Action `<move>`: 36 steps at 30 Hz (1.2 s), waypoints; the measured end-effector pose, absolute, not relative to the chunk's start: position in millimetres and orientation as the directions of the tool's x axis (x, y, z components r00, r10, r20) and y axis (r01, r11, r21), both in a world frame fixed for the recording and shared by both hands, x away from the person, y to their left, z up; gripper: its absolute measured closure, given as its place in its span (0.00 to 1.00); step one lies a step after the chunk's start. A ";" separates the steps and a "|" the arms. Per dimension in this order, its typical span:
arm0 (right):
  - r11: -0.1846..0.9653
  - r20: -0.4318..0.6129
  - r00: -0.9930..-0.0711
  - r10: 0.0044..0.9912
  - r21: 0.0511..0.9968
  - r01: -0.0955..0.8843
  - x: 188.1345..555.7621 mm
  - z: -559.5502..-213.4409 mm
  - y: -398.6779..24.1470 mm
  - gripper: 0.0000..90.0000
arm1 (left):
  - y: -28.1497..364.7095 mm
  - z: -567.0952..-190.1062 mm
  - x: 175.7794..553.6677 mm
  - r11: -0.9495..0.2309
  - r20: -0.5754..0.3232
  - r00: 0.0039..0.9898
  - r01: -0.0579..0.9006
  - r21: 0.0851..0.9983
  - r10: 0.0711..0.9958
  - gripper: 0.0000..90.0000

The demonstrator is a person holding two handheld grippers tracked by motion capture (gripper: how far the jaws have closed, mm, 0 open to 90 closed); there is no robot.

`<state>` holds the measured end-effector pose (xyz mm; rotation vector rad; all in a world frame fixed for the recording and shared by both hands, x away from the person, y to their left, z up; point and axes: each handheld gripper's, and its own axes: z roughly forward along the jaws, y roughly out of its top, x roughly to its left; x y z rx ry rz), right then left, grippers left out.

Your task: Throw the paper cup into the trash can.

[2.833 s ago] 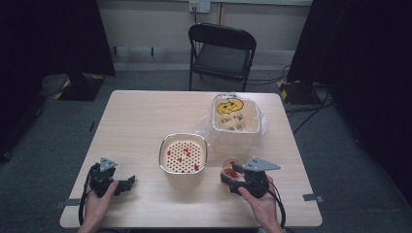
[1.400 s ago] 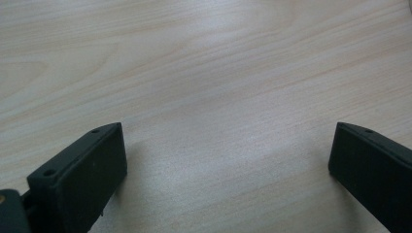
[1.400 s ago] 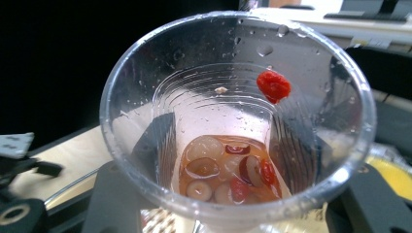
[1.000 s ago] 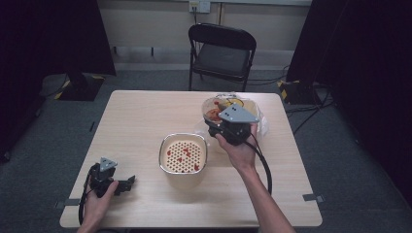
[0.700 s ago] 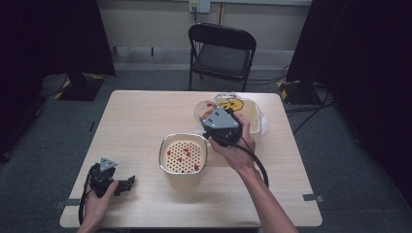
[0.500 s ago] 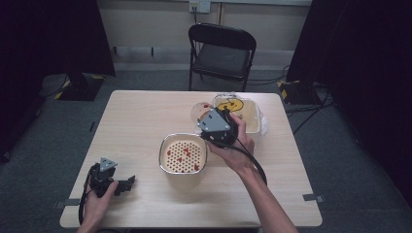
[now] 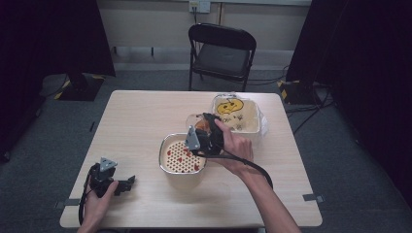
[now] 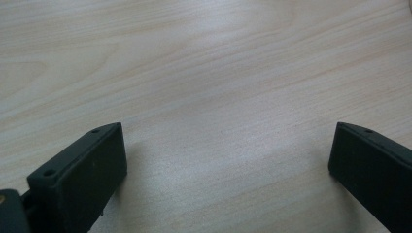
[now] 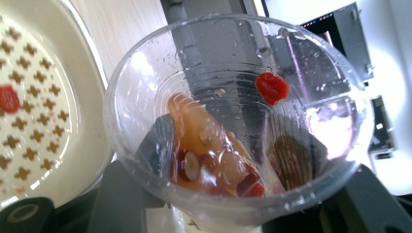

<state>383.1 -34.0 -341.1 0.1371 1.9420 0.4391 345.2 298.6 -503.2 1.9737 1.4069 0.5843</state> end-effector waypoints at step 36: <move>0.952 -0.956 -0.094 -0.278 -0.261 -0.157 362.9 -364.2 -10.5 0.55 | 298.6 -503.3 345.2 -0.225 -0.008 0.330 0.661 0.716 0.944 0.00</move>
